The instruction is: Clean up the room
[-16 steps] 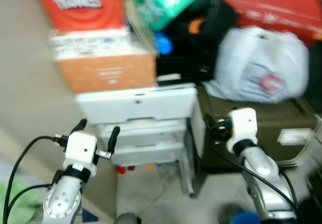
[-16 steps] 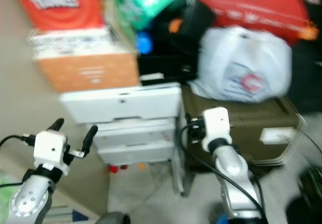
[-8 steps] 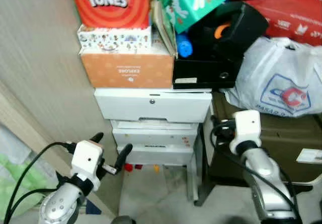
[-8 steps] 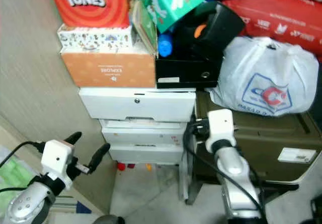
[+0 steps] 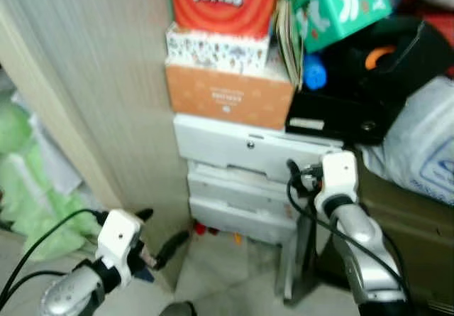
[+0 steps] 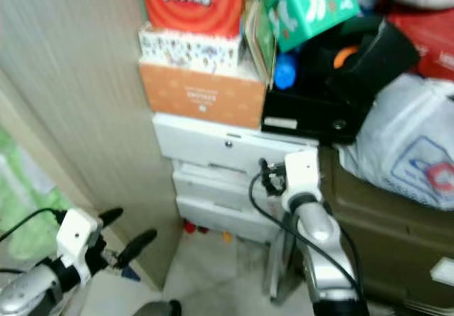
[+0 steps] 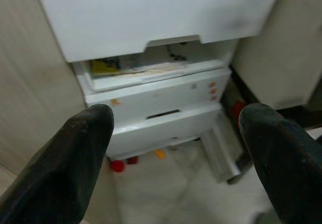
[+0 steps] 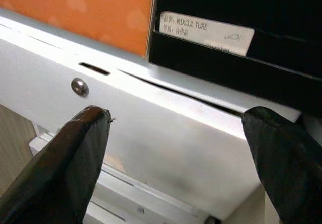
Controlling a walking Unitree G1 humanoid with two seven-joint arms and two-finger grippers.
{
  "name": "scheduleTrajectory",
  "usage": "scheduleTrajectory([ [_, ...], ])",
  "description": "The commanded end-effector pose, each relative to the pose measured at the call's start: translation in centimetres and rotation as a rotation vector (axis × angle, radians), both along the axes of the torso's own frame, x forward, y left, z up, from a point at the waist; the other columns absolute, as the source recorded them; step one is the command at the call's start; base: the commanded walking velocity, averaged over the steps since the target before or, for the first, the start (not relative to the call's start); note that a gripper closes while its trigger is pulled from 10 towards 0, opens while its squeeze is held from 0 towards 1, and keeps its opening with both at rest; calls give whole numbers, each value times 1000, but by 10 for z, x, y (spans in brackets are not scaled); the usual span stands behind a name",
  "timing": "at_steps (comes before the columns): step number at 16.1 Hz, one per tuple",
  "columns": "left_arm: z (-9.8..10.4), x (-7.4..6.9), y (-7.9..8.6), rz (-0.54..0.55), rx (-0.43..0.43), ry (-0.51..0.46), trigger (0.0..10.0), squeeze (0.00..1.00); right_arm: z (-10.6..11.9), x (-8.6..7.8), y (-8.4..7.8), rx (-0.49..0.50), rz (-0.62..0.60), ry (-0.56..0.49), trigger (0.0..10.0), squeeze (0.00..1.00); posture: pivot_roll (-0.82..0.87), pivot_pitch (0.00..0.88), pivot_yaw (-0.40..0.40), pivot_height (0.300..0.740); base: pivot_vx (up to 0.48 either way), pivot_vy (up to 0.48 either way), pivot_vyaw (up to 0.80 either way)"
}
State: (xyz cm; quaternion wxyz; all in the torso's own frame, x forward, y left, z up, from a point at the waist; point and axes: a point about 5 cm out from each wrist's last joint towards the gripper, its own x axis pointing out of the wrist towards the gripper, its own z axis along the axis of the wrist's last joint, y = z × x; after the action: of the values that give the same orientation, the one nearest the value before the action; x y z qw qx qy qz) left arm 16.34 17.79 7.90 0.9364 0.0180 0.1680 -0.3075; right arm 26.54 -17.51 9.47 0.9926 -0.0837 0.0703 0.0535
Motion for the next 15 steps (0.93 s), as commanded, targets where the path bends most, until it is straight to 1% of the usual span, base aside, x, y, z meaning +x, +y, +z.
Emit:
scheduleTrajectory([
  [1,0,-6,-2,-33,-38,45,10000,0,-2,0,-7,-14,-16,12,10000,0,-29,0,-27,740,0,0,800],
  [2,0,-7,-2,-33,-41,52,10000,0,-2,0,-7,-14,-16,12,10000,0,-29,0,-27,740,0,0,800],
  [3,-3,-11,2,-42,-46,88,10000,0,-2,0,-7,-12,-15,15,10000,0,-27,0,-27,740,0,0,800],
  [4,-7,-18,10,-43,-45,132,10000,0,-3,1,-8,-10,-16,18,10000,0,-19,0,-30,740,0,0,575],
  [6,-13,-26,26,-10,-31,182,10000,0,-6,3,-7,-10,-8,28,10000,0,1,0,-35,740,0,0,500],
  [8,-18,-30,40,30,-9,206,10000,0,-8,5,-6,-14,6,42,10000,0,18,0,-39,740,0,0,547],
  [9,-24,-35,52,88,-8,236,10000,0,-17,7,-6,-10,15,116,10000,0,22,0,-40,740,0,0,0],
  [10,-28,-38,59,124,3,249,10000,0,-20,8,-8,24,12,146,10000,0,26,0,-42,740,0,0,0],
  [11,-34,-43,67,186,-14,274,10000,0,-26,8,-11,10,33,193,10000,0,27,0,-42,740,0,0,0],
  [13,-45,-49,77,253,-4,303,10000,0,-31,6,-19,26,27,223,10000,0,25,0,-40,740,0,0,0],
  [14,-57,-54,84,316,10,331,10000,0,-37,5,-24,54,35,261,10000,0,16,0,-37,740,0,0,0],
  [15,-67,-58,88,362,10,365,10000,0,-43,3,-24,70,70,306,10000,0,11,0,-33,740,0,0,0],
])
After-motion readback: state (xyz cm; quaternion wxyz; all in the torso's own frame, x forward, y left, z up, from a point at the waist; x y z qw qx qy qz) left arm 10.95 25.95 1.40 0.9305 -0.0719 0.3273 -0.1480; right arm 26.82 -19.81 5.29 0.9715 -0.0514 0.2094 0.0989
